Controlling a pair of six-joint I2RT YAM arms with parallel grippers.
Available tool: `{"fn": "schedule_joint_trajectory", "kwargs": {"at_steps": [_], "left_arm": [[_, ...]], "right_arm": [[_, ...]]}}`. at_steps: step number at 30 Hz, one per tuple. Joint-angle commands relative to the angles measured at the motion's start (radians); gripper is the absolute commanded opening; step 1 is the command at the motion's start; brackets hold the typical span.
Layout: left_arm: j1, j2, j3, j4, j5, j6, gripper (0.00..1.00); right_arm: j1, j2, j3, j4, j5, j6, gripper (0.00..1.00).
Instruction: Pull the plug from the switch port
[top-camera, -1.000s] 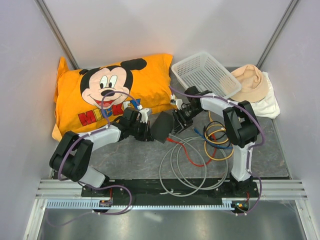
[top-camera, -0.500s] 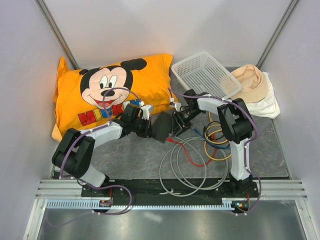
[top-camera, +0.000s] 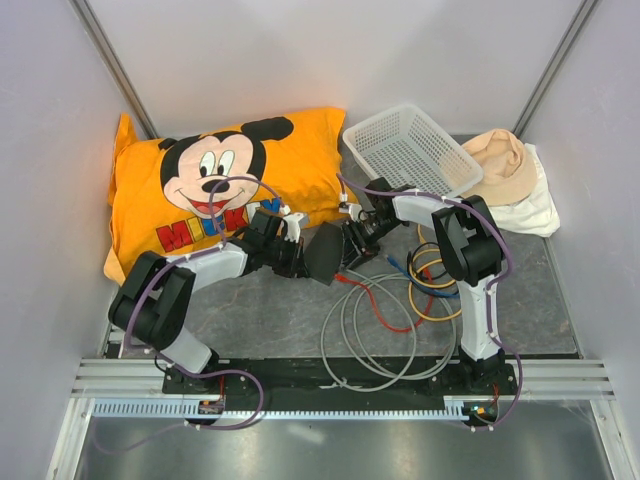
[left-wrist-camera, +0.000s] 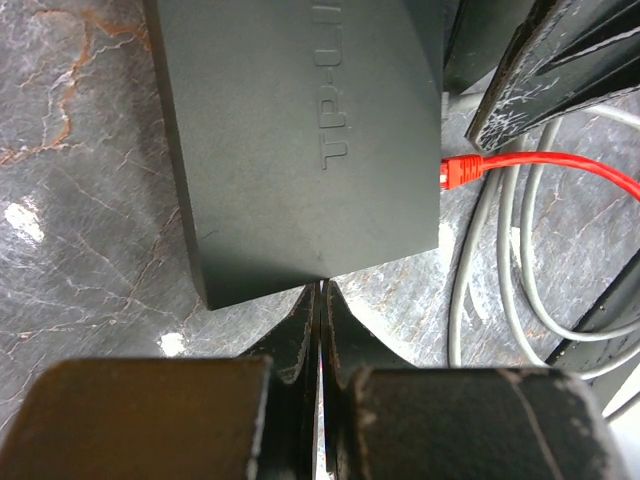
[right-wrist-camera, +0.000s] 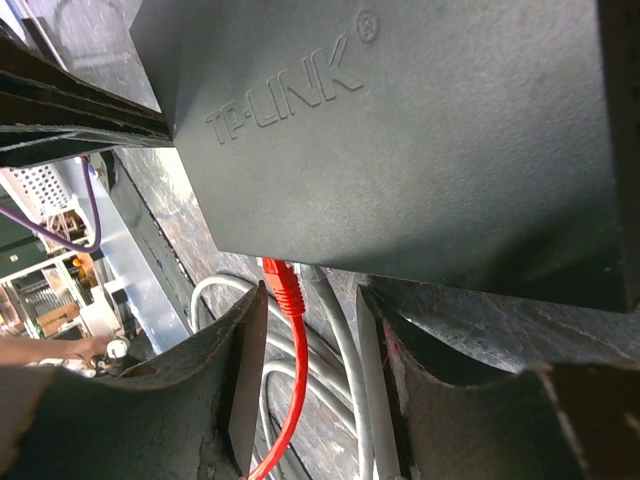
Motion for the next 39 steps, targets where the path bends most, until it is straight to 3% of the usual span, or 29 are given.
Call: {"fn": "schedule_joint_trajectory", "kwargs": {"at_steps": [1,12,23,31,39], "left_arm": [[-0.005,0.015,0.018,0.019,0.001,0.034,0.02],[-0.012,0.032,0.021,0.024,0.004,0.025,0.02],[-0.026,0.052,0.033,0.022,0.011,0.011,0.02],[-0.029,0.081,0.055,0.015,0.001,0.019,0.02],[-0.029,0.086,0.067,0.016,-0.003,0.016,0.02]], "right_arm": [[0.001,0.026,0.016,0.066,0.086,0.014,0.49],[0.004,0.049,0.020,0.082,0.137,0.057,0.38],[0.004,0.061,0.028,0.100,0.145,0.137,0.40],[0.006,0.086,0.017,0.094,0.125,0.143,0.34],[0.004,0.109,0.039,0.088,0.118,0.136,0.09]]}}
